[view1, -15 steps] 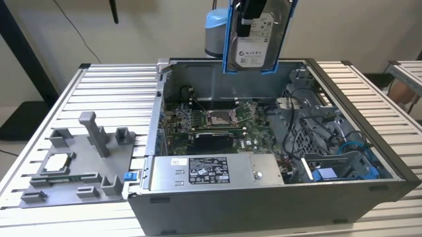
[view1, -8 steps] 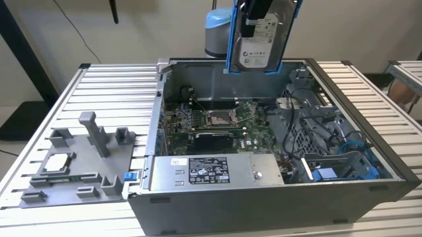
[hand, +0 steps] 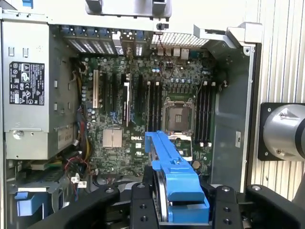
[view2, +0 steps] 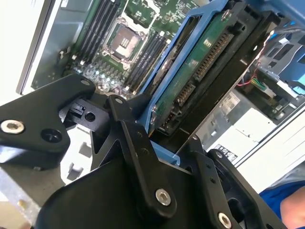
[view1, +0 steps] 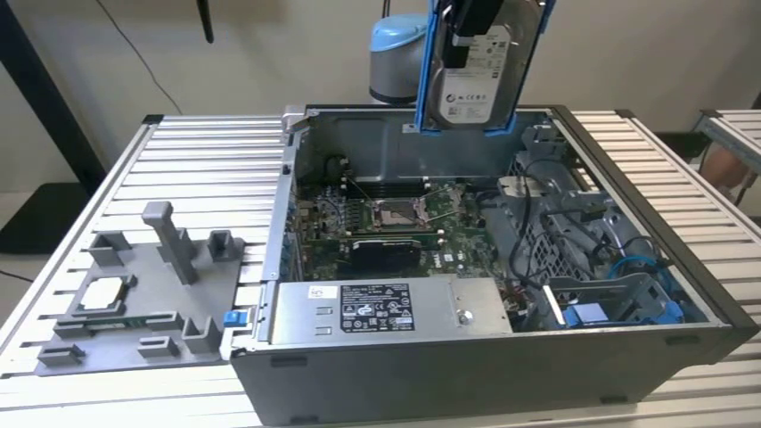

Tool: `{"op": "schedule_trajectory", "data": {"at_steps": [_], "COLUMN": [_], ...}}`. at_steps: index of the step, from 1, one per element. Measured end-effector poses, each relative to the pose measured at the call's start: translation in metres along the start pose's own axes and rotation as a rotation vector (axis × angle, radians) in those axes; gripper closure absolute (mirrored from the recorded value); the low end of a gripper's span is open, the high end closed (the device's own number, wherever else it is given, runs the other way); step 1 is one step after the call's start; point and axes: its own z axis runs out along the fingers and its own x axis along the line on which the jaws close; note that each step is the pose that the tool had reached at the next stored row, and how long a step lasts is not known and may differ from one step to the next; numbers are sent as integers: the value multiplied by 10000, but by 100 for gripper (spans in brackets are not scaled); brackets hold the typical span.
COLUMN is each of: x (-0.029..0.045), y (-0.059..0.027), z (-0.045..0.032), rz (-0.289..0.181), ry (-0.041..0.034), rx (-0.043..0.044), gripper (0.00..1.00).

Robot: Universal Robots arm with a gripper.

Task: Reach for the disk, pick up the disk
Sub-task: 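Pick up the disk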

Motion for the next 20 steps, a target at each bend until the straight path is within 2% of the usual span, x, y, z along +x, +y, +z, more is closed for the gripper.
{"op": "schedule_trajectory", "data": {"at_steps": [15,20], "x": [1,29], "y": [-11,-16], "z": [0,-3], "rz": [6,6], "ry": [0,1], "rx": [-1,-5], "gripper": [100,100]}}
